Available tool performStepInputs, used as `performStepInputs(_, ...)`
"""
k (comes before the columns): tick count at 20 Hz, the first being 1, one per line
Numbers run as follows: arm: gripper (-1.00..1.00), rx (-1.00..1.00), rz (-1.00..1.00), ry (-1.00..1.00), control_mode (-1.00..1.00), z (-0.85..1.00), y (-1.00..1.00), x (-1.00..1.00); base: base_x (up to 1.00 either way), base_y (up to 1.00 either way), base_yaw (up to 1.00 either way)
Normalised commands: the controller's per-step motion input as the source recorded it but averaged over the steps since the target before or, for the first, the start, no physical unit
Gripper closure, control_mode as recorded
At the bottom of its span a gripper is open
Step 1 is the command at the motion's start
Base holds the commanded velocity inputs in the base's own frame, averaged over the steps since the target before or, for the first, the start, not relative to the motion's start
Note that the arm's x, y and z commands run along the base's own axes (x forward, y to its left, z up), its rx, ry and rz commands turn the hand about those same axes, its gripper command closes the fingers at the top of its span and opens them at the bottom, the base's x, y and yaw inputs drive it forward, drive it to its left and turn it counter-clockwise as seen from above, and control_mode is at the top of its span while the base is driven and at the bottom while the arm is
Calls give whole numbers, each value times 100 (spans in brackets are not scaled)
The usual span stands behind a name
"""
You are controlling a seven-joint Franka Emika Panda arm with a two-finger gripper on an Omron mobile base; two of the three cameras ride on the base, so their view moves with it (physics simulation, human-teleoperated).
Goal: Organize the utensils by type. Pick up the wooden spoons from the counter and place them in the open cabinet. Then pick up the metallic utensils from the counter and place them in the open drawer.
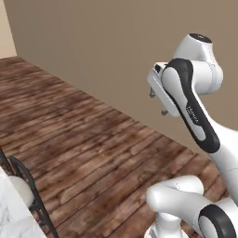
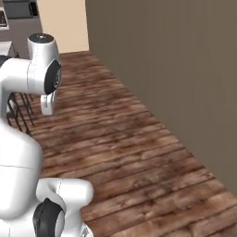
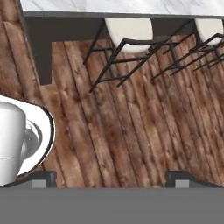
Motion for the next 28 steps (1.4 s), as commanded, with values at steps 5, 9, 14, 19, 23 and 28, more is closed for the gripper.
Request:
performStepInputs(5, -100, 0, 0, 0, 100, 0, 0, 0, 100, -17, 20)
performStepInputs(9, -100, 0, 0, 0, 100, 0, 0, 0, 100, -15, 28)
performStepInputs(14, -100, 0, 0, 0, 100, 0, 0, 0, 100, -13, 26)
performStepInputs(19, -100, 0, 0, 0, 100, 0, 0, 0, 100, -12, 28)
performStepInputs(23, -100, 0, 0, 0, 100, 0, 0, 0, 100, -11, 28)
performStepInputs(28, -100, 0, 0, 0, 100, 0, 0, 0, 100, -11, 26)
